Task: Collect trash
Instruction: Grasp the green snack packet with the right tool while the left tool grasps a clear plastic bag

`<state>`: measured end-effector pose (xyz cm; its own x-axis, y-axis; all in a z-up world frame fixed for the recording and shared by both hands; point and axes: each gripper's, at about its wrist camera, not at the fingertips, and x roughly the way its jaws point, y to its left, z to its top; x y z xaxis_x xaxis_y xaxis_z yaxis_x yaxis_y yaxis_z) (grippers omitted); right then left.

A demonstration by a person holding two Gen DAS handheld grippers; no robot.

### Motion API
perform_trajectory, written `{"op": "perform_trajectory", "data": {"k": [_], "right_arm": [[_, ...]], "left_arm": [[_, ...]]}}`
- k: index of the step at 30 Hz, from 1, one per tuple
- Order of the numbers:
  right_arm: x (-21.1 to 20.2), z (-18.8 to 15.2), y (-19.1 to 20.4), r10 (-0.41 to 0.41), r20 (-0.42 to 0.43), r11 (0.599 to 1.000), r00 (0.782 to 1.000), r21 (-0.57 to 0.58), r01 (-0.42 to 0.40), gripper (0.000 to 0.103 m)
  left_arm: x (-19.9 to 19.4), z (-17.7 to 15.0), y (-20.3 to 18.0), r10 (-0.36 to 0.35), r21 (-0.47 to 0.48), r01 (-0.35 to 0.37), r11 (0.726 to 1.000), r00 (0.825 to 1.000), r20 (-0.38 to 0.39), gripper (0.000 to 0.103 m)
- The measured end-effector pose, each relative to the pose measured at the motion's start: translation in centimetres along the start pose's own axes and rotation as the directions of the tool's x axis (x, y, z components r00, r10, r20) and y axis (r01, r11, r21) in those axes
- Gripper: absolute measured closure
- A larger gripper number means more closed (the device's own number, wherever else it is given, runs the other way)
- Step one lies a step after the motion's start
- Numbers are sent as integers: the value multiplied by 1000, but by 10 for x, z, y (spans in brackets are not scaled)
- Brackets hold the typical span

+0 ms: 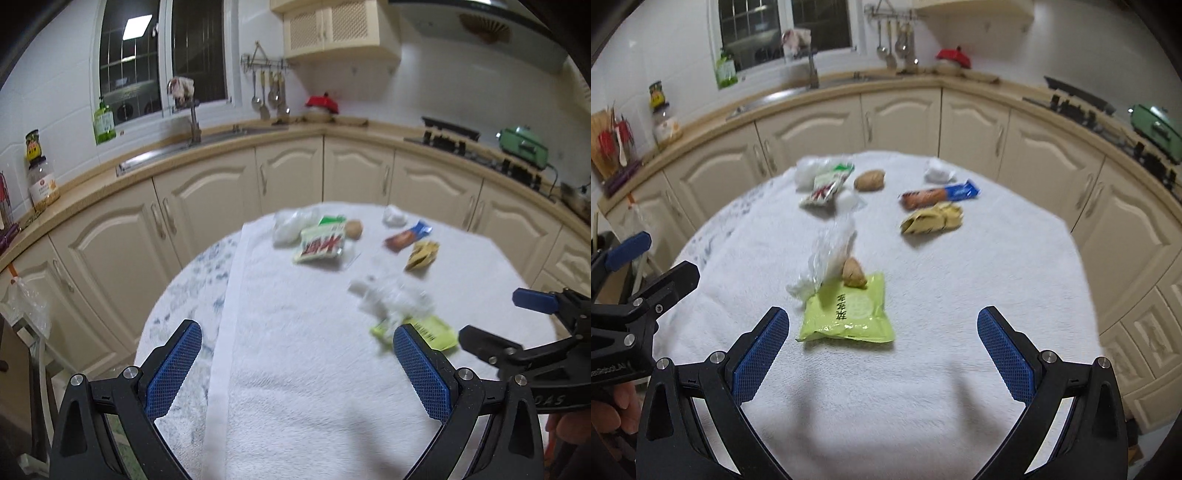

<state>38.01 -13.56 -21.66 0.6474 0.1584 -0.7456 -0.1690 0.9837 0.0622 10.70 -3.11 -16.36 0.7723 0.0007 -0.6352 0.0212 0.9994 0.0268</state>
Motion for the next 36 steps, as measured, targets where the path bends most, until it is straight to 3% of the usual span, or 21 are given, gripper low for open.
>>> {"op": "perform_trajectory", "data": {"k": [8,10,12,14,18,24,36], "right_arm": [[51,1,16,47,-94,999,994,-10,-48,2],[63,3,20,68,-123,997,990,-18,-71,12],[71,3,26,62,-141,997,988,-43,-69,34],[75,2,29,43,-138,996,990,-69,-53,37],[68,1,18,76,-118,995,990,-52,-82,55],[50,-4,-3,86,-86,995,993,-39,-90,60],[11,-13,-60,113,-6,990,994,85,-112,60]], "left_arm": [[62,25,18,-2,-24,0,1000,997,-79,1],[72,27,20,-12,-22,11,1000,996,-91,1],[81,32,17,-17,-14,15,1000,995,-99,1],[89,37,14,-25,-4,24,1000,994,-103,1],[106,47,7,-44,5,44,999,993,-109,1],[119,50,-6,-77,22,80,997,990,-121,1],[163,77,-62,-145,108,163,981,976,-163,1]]}}
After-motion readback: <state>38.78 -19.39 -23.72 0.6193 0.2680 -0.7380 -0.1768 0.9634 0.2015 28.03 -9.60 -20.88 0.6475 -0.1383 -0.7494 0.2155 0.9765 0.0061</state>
